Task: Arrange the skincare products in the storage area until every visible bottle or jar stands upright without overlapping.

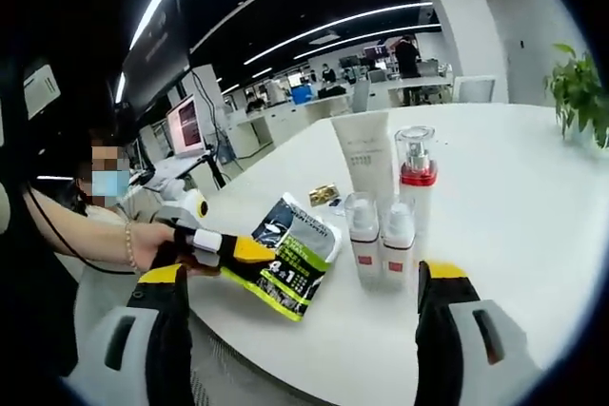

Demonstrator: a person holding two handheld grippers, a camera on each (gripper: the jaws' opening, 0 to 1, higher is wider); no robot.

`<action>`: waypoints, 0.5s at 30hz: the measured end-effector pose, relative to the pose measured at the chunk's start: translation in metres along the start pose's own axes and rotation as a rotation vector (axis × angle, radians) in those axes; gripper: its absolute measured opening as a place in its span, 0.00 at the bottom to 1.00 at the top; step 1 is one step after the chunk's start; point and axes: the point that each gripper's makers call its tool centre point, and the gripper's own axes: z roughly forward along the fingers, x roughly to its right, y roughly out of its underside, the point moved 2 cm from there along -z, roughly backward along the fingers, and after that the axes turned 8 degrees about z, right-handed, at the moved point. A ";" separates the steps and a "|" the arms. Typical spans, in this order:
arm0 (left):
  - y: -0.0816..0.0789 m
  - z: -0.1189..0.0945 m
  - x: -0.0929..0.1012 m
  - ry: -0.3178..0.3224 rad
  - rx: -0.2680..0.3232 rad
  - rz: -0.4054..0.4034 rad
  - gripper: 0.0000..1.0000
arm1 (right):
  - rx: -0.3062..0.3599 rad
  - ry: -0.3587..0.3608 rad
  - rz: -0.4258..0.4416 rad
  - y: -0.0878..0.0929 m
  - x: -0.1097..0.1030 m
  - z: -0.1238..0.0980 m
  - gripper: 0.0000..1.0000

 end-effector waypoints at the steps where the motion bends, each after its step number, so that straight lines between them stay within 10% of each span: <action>1: 0.001 0.001 -0.002 -0.023 -0.007 0.010 0.00 | 0.001 0.003 -0.001 0.000 0.000 0.000 1.00; 9: -0.002 0.007 -0.027 -0.177 -0.028 0.161 0.02 | 0.012 -0.008 0.021 -0.002 -0.001 -0.001 1.00; 15: -0.006 0.007 -0.040 -0.324 -0.112 0.653 0.13 | 0.042 -0.029 0.049 -0.007 -0.004 -0.002 0.99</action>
